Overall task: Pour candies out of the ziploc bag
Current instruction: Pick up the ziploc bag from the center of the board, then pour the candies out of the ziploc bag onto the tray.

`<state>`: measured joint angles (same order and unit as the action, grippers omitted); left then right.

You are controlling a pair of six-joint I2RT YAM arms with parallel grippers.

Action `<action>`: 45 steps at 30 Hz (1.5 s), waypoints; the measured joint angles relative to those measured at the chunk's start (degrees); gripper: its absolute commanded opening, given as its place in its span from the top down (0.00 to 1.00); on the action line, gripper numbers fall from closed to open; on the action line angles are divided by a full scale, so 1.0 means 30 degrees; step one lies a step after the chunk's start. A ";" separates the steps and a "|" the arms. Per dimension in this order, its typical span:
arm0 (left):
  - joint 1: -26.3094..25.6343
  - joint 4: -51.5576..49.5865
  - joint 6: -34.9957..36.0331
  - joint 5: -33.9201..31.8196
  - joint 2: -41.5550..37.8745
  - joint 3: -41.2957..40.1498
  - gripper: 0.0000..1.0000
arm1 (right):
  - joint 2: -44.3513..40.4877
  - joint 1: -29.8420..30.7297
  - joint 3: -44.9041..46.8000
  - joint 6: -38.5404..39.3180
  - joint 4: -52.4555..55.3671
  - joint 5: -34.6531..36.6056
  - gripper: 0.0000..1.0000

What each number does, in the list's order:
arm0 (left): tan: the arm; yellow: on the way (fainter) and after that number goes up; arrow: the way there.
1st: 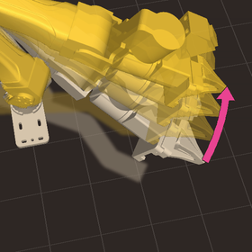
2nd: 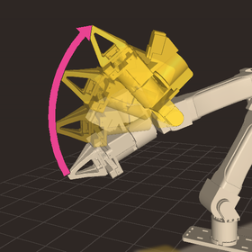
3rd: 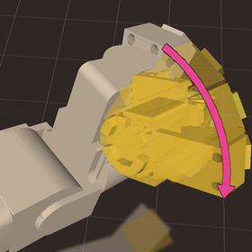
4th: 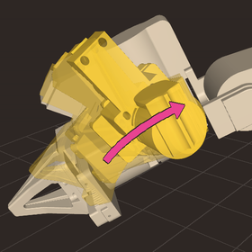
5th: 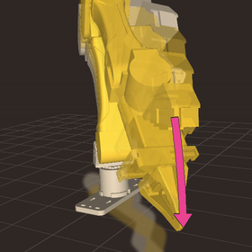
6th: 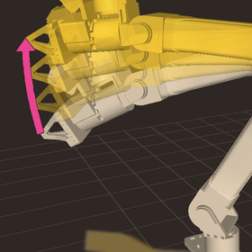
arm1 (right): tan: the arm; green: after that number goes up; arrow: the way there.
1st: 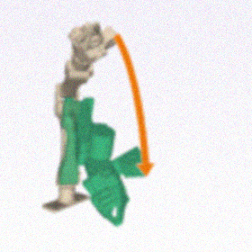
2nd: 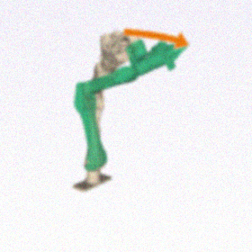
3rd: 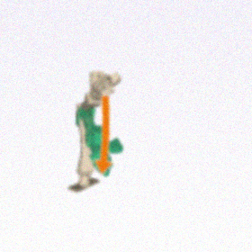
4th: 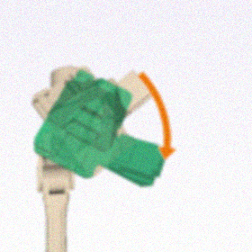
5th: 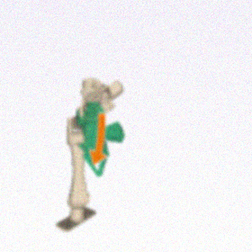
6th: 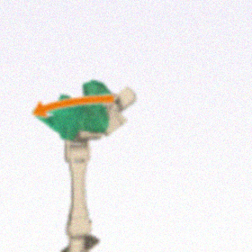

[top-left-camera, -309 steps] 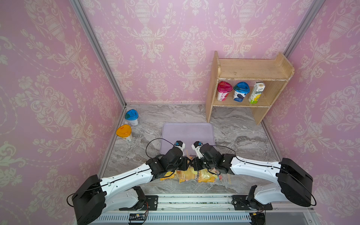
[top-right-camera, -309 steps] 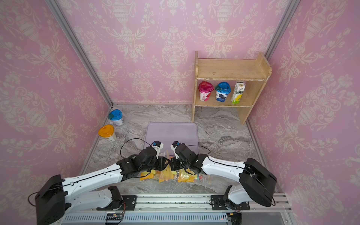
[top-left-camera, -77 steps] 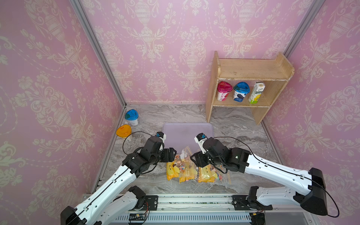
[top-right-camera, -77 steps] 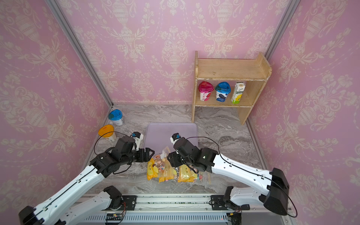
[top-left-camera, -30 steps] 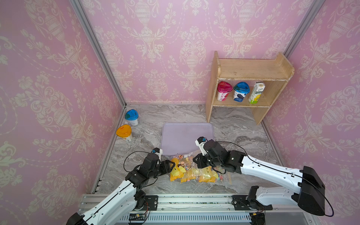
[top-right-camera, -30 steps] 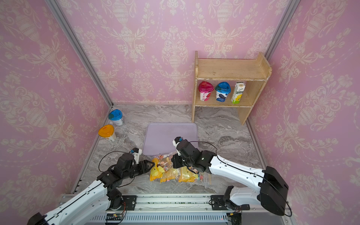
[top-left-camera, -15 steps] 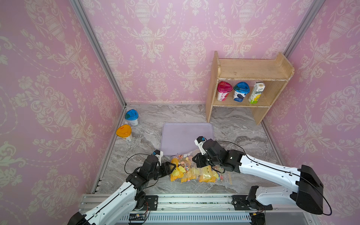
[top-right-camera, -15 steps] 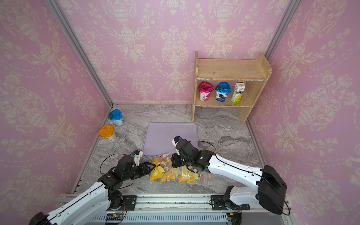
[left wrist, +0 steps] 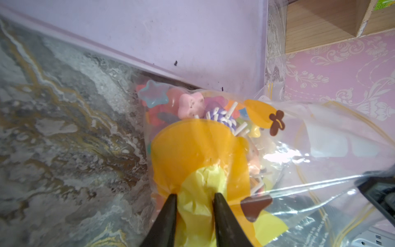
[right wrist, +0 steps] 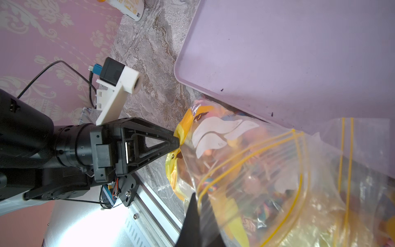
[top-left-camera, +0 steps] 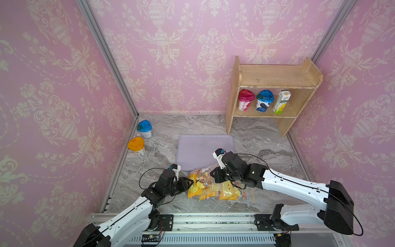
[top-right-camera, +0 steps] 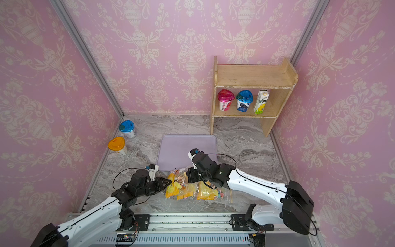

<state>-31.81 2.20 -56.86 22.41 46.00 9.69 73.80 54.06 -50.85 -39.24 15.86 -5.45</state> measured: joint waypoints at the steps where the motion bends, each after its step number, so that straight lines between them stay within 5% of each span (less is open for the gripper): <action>1: -0.0066 0.0175 -0.0058 0.0000 0.0095 0.0000 0.77 | 0.0000 0.0000 -0.0022 0.0000 0.0007 0.0036 1.00; 14: -0.0226 0.1005 -0.0226 0.0022 0.0576 0.0219 1.00 | 0.0117 0.0007 -0.0444 0.0066 0.0415 0.0240 1.00; 45: 0.1326 -0.0503 0.1727 -0.0146 0.2375 0.4903 1.00 | 0.2492 -0.1413 -0.6193 0.3497 0.3963 0.0765 1.00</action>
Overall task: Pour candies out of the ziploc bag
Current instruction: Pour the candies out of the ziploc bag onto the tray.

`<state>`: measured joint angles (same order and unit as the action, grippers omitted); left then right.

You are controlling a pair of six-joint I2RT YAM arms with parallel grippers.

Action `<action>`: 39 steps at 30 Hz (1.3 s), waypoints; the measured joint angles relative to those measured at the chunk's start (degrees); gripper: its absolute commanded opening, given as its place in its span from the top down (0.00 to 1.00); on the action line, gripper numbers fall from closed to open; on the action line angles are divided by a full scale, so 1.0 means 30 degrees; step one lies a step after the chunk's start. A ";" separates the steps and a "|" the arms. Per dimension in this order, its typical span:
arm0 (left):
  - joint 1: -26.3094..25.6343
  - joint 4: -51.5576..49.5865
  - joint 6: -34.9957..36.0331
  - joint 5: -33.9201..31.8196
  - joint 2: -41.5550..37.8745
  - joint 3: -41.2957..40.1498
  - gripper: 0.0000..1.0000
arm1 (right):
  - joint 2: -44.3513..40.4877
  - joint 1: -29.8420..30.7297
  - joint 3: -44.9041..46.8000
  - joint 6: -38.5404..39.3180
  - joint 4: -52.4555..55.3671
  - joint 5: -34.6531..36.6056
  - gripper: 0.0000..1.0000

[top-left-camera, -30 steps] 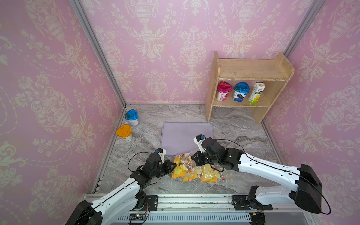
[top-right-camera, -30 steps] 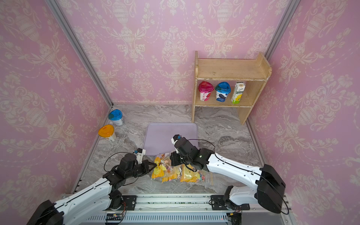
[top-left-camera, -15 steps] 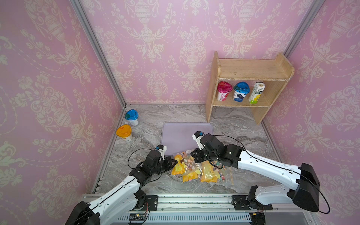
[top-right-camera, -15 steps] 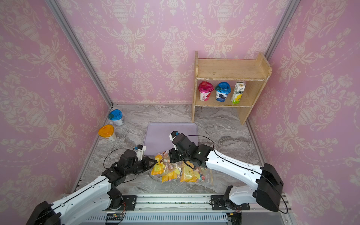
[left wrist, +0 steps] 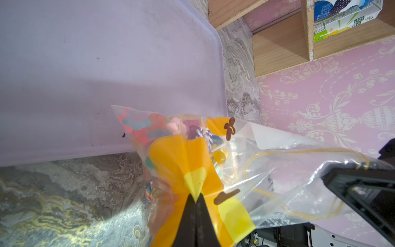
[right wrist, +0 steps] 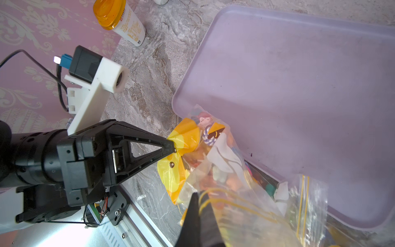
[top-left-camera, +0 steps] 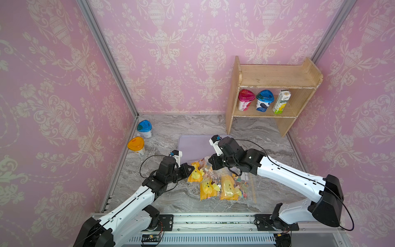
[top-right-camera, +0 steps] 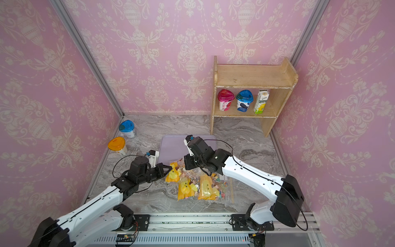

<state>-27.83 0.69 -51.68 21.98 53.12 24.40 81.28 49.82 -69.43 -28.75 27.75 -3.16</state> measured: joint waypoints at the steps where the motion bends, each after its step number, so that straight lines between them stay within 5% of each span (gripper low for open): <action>1: 0.0109 0.0022 0.0073 0.0000 0.0160 0.0204 1.00 | 0.0051 -0.0087 -0.0197 0.0117 0.0073 -0.0015 1.00; 24: 0.2586 0.2492 0.2302 0.0277 0.7664 0.4794 1.00 | 0.4138 -0.3883 -0.3162 0.2055 0.0568 -0.1603 0.99; 39: 0.2623 0.3810 0.2404 0.0750 1.1016 0.7446 1.00 | 0.6244 -0.4962 -0.3497 0.2244 0.0714 -0.1443 0.97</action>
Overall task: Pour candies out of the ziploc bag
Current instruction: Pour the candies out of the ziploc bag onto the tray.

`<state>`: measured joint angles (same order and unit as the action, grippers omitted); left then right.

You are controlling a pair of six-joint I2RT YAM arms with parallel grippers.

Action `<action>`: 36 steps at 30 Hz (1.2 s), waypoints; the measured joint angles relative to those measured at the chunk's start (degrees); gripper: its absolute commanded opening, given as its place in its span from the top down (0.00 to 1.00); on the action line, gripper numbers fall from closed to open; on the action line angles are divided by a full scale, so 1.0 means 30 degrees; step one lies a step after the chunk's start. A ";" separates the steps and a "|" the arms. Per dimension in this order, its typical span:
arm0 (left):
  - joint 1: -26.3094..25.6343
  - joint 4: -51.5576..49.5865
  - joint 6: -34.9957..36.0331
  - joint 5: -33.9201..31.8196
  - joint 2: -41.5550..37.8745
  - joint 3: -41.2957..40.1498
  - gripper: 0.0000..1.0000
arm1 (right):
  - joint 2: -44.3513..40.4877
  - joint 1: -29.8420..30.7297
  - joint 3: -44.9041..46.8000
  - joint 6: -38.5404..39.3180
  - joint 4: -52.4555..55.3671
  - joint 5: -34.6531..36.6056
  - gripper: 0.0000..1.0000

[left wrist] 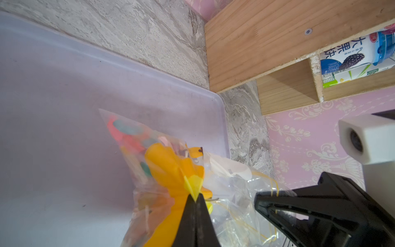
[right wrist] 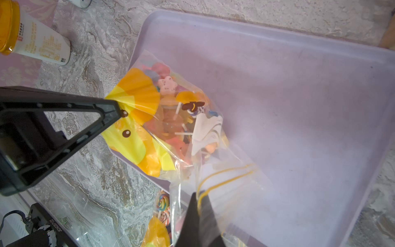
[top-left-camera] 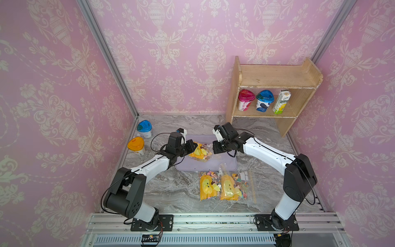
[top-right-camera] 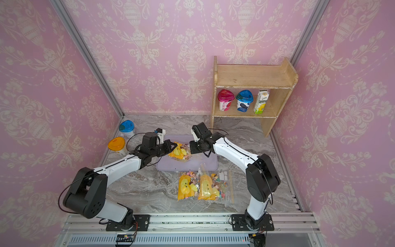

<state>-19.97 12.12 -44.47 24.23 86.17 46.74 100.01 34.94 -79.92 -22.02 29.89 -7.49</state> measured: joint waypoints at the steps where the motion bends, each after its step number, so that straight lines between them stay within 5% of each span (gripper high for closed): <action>1: 0.0000 0.0029 -0.0007 0.0029 0.0080 0.0117 1.00 | 0.0029 -0.0080 0.0000 0.0000 0.0000 0.0022 0.97; 36: -0.0444 -0.0219 0.0029 0.0182 0.2157 0.3053 1.00 | 0.0219 -0.1749 -0.0036 -0.0007 0.0182 0.0860 0.94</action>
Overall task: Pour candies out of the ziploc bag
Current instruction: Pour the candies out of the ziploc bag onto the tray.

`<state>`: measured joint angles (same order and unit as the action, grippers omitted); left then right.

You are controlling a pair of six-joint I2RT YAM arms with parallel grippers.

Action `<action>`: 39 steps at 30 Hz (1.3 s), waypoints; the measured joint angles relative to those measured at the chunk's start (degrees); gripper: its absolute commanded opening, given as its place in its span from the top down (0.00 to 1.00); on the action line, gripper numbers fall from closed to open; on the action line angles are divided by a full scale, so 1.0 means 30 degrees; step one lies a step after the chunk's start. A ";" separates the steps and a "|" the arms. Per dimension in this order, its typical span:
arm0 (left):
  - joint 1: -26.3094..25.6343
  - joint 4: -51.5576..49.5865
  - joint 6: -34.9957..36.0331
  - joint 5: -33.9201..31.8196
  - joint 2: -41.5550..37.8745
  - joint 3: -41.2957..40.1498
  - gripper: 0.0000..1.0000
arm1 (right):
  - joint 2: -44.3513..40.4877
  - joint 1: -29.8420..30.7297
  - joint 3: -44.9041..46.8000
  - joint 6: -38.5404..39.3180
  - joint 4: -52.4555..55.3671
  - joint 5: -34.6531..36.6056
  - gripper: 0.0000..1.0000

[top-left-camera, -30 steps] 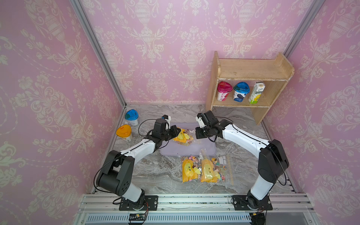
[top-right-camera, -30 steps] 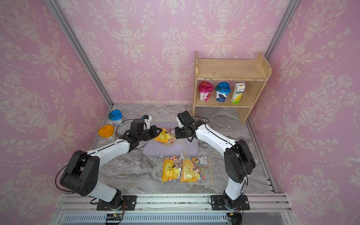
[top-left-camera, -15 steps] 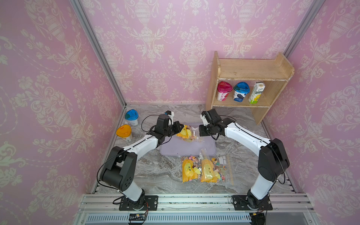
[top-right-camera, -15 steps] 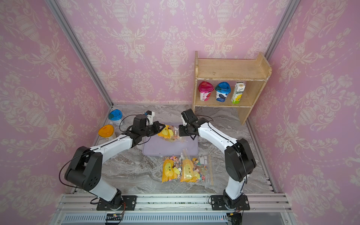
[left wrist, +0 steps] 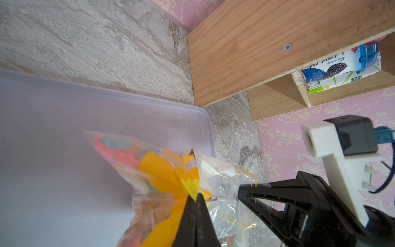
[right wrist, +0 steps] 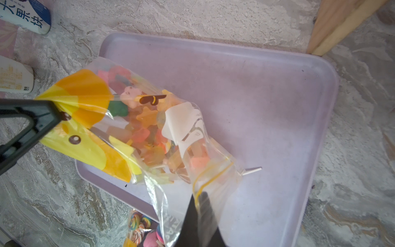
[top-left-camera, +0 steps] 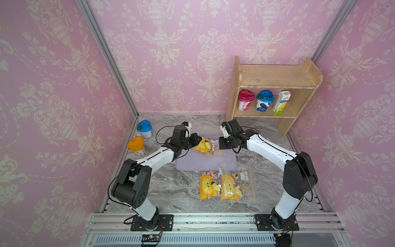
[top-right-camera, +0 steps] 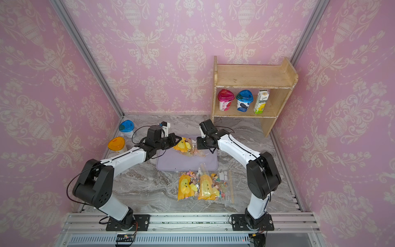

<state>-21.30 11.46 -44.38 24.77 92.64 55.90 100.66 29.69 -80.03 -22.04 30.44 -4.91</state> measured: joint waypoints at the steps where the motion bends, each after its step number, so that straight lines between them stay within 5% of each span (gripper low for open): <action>1: 0.0000 0.0015 0.0000 0.0007 0.0000 0.0000 1.00 | 0.0000 0.0000 0.0000 0.0000 0.0000 0.0000 0.94; 39: -0.1341 -0.2178 0.1151 -0.1027 -0.0991 0.1464 1.00 | -0.2339 -0.0160 0.2783 -0.0372 -0.1552 -0.0758 1.00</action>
<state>-25.32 4.93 -40.93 21.69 89.67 60.29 93.65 29.21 -71.68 -23.16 25.78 -7.18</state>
